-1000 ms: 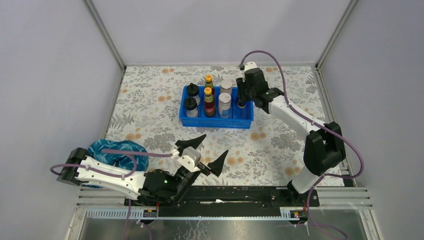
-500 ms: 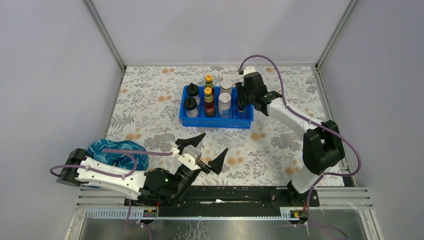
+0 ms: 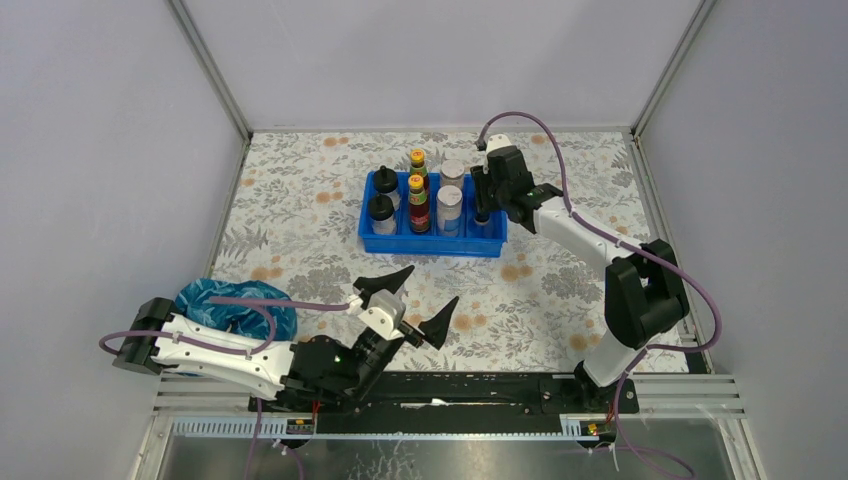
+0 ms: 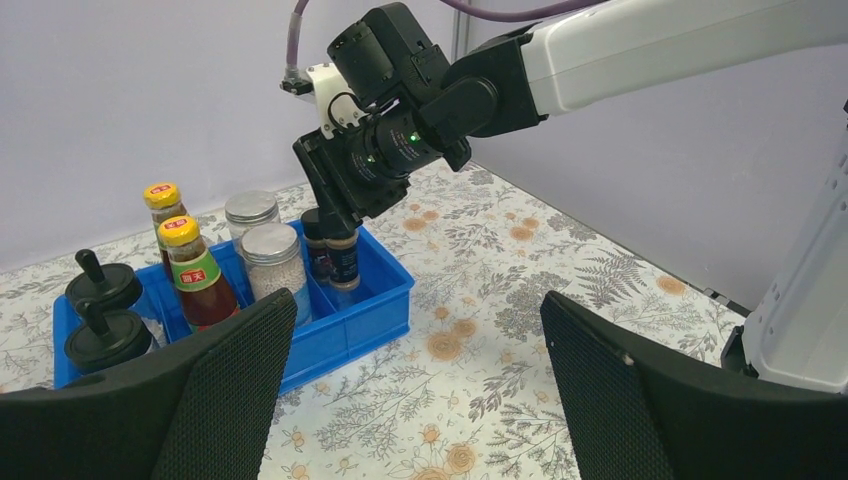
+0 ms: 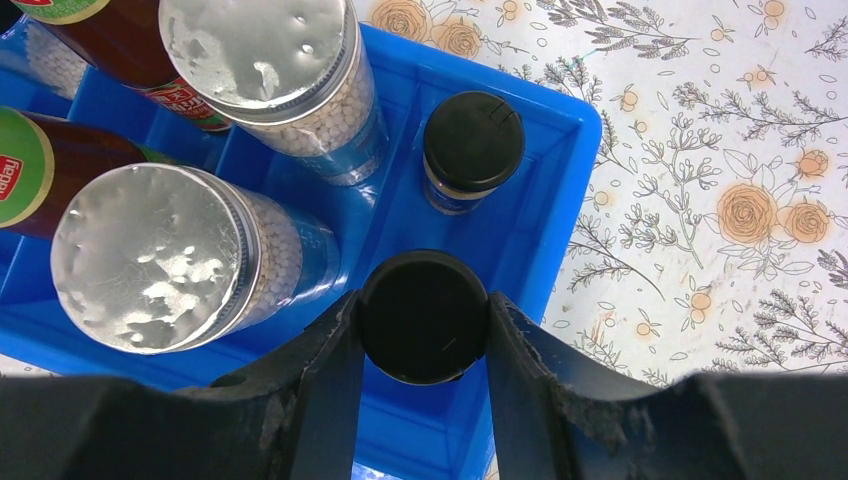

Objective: Organize the condiment bottles
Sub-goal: Place the bottle in the storage box.

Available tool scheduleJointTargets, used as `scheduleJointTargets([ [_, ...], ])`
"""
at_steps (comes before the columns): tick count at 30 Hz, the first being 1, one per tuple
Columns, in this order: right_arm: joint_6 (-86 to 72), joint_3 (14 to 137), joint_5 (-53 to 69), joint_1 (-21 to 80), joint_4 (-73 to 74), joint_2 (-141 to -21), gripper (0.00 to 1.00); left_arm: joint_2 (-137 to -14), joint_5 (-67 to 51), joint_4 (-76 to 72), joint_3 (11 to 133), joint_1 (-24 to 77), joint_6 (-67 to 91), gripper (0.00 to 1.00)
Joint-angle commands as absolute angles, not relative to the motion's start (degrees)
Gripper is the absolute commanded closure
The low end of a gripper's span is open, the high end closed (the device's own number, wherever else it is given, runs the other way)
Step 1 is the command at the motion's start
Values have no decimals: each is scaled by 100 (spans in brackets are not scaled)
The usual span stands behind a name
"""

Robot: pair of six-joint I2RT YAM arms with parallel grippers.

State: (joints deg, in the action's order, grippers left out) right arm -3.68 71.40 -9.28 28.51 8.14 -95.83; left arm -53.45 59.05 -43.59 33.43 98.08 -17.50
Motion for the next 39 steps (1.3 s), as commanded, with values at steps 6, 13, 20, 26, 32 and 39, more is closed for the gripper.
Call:
scheduleJointTargets([
  [6,-343,7061,-776,2908,499,-9633,100,-5373,5857,-4340,3462,9745,-1616,4],
  [13,-348,6990,-749,2907,412,-9680,100,-5348,5862,-4285,3445,9747,-1561,4],
  [20,-348,6934,-713,2908,321,-9783,100,-5294,5865,-4238,3420,9747,-1521,4],
  [26,-366,6917,-678,2905,269,-9876,100,-5271,5864,-4218,3401,9747,-1500,4],
  [32,-383,6867,-677,2905,251,-9914,100,-5247,5865,-4210,3375,9747,-1481,4],
  [39,-409,6774,-652,2908,189,-9905,100,-5230,5865,-4181,3374,9747,-1442,4],
])
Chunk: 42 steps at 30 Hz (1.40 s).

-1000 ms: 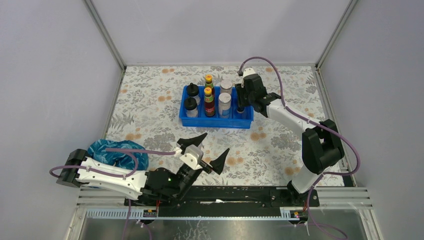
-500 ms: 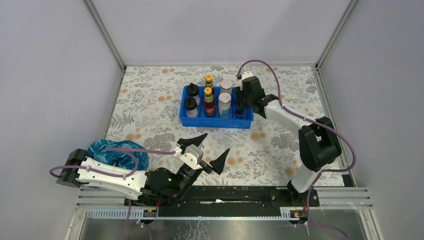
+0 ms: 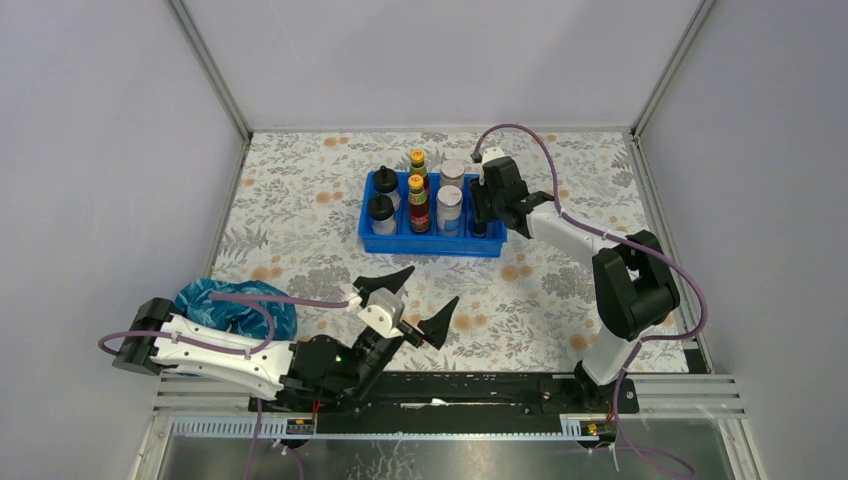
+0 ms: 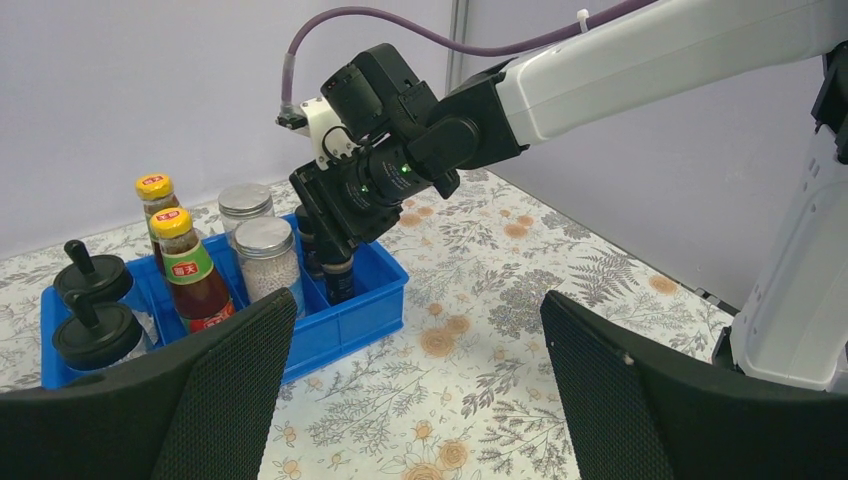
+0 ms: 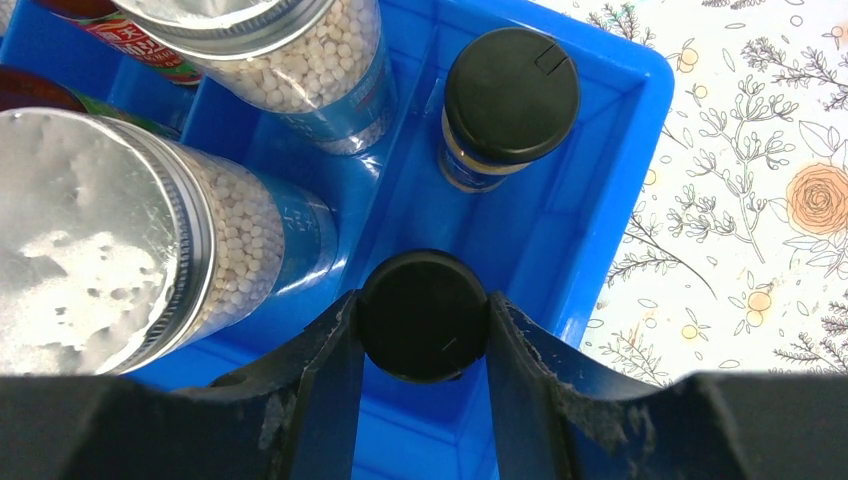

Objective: Organize the condiment bottles
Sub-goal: Place the bottle in the storage box.

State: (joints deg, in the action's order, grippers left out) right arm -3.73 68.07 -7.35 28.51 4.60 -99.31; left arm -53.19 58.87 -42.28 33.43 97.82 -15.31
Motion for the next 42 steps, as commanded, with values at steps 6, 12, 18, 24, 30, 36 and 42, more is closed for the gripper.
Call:
scheduleJointTargets([
  [6,-434,6665,-677,2904,134,-9888,95,-5238,5869,-4156,3382,9747,-1415,3],
  [12,-451,6627,-653,2907,135,-9896,65,-5255,5870,-4115,3410,9747,-1372,3],
  [18,-442,6609,-636,2906,140,-9879,47,-5256,5863,-4073,3420,9740,-1350,3],
  [24,-428,6596,-609,2905,134,-9847,39,-5255,5858,-4021,3450,9746,-1311,3],
  [30,-422,6613,-573,2902,143,-9760,36,-5272,5849,-3979,3501,9742,-1296,3],
  [36,-382,6825,-527,2912,315,-9511,35,-5412,5808,-3965,3716,9739,-1407,2],
  [42,-271,7359,-499,2926,586,-9078,35,-6196,5122,-4034,4812,9270,-1999,1],
])
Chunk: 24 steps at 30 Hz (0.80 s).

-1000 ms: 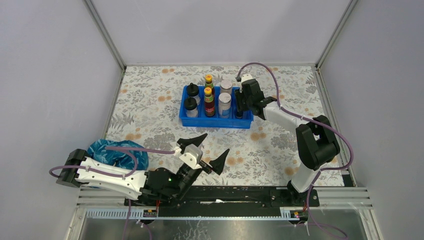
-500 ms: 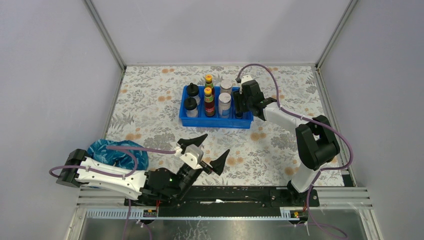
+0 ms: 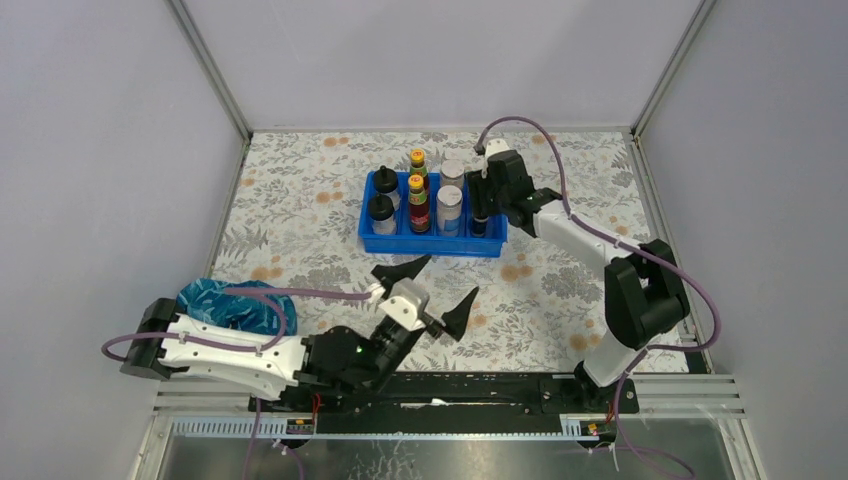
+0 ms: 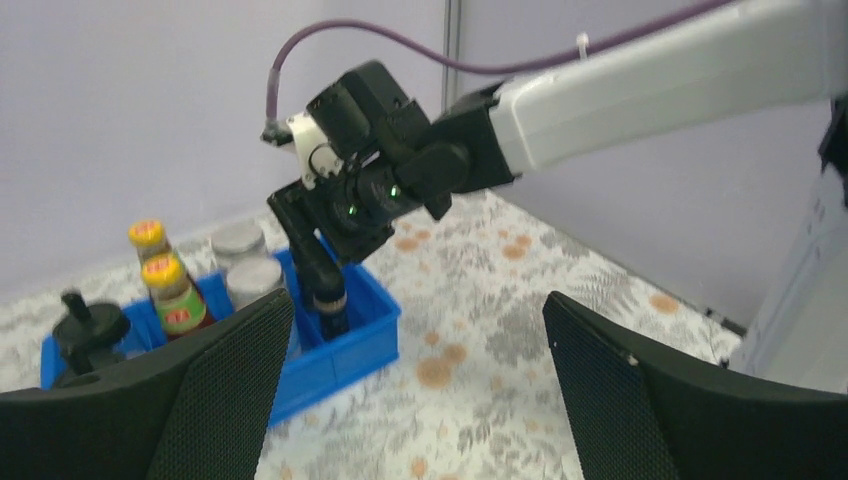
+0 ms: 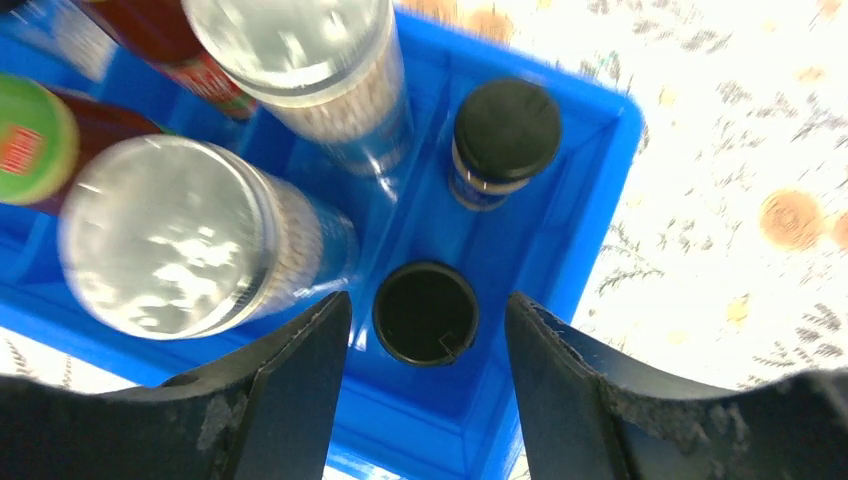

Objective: Organize the condiment bottles
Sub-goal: Place the bottle in the storage box, then reset both arms

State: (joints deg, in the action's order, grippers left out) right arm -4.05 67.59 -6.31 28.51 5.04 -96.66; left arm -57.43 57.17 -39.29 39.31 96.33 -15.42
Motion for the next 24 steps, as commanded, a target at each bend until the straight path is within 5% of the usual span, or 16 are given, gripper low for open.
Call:
scheduleJointTargets([
  [1,-246,7469,-484,2923,621,-8992,34,-6391,4848,-3909,5117,9029,-2023,1],
  [8,125,8070,-424,2914,660,-8357,25,-8420,2272,-2226,8448,6789,-1377,1],
  [15,662,8062,-661,2698,174,-7980,15,-10743,1545,-376,11509,5276,-1809,1],
  [24,557,7627,-270,1715,-817,-8125,13,-10988,358,-681,10629,2655,-318,1],
])
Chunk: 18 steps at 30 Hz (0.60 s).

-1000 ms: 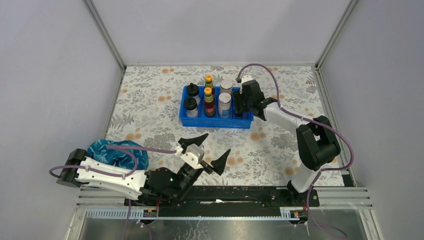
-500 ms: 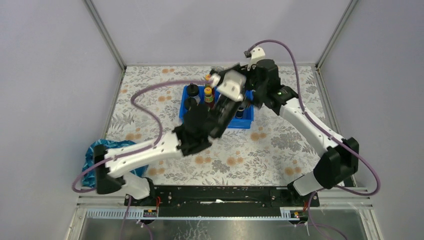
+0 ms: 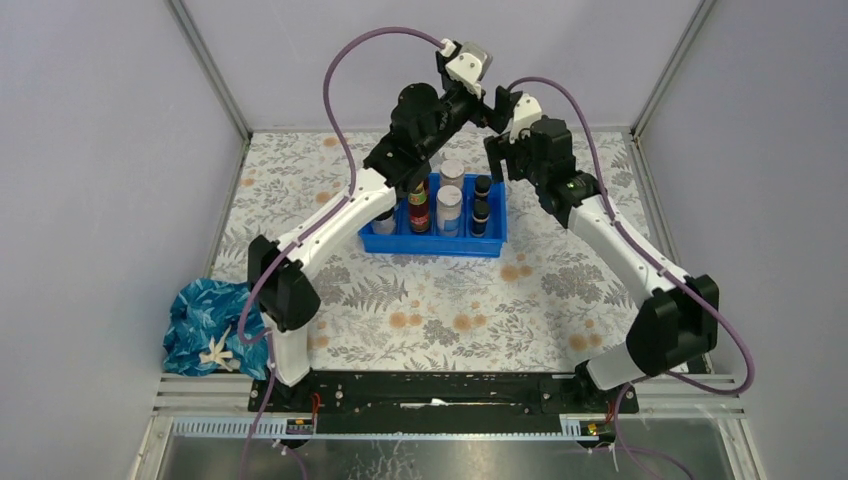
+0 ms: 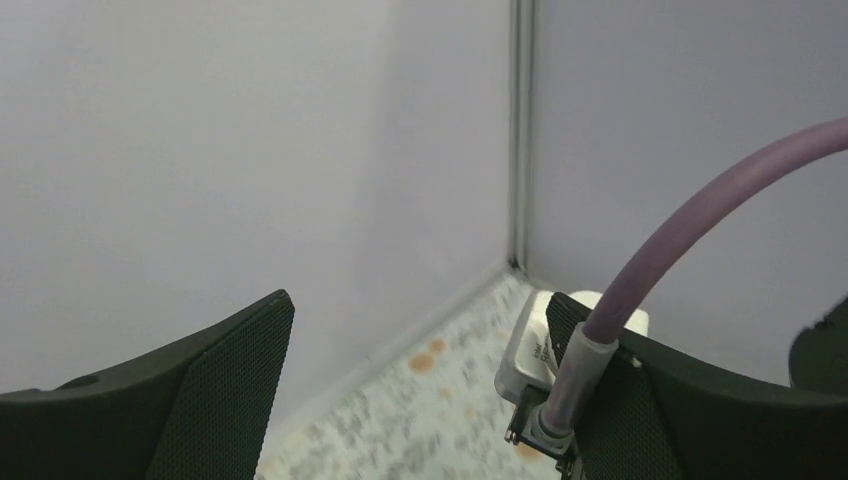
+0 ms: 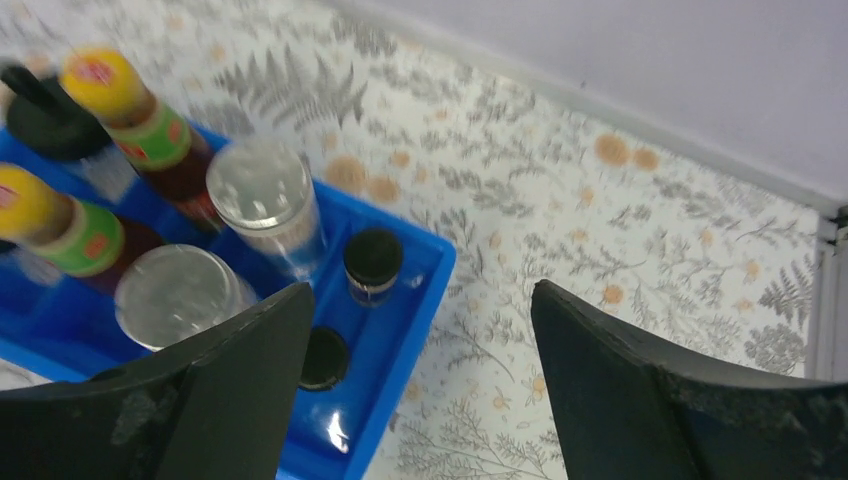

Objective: Organize the condiment bottles
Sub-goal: Reset both arms

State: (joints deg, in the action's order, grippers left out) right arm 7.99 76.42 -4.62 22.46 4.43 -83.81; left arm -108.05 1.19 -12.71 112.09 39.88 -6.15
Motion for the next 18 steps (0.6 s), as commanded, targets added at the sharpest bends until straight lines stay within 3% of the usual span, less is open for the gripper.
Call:
scheduleJointTargets([
  [1,501,7602,-192,1571,-910,-8174,13,-11006,304,-719,10540,2449,-257,1],
  [9,75,7609,378,737,-1397,-8736,13,-11175,-306,-1187,9997,1321,289,1],
  [18,159,7947,374,686,-1277,-9325,13,-11073,-1610,-1996,9650,1200,746,2],
])
